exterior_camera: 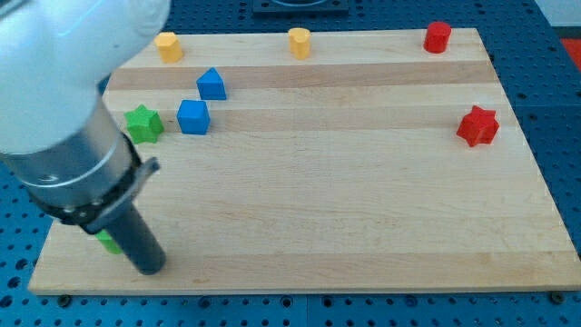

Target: Push the blue cube towards the bottom center

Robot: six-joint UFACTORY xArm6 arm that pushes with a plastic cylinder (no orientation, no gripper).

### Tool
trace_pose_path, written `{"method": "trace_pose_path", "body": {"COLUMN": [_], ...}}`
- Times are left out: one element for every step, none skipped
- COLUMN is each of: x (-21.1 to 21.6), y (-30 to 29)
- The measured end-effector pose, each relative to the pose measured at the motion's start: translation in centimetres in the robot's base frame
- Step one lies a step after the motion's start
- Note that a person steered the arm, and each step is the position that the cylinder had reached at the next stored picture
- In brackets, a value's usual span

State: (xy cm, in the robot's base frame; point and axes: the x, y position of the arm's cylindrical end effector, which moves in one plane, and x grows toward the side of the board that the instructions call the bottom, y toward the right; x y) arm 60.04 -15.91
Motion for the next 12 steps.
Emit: {"method": "trace_pose_path", "body": {"x": [0.0, -1.9, -5.6, -10.0, -14.9, -19.5, -23.3, -26.6, -27.4, -27.4, -27.3, -26.6], "y": [4.7, 7.2, 6.6, 6.3, 6.3, 6.4, 7.1, 7.1, 6.7, 6.6, 6.6, 6.6]}}
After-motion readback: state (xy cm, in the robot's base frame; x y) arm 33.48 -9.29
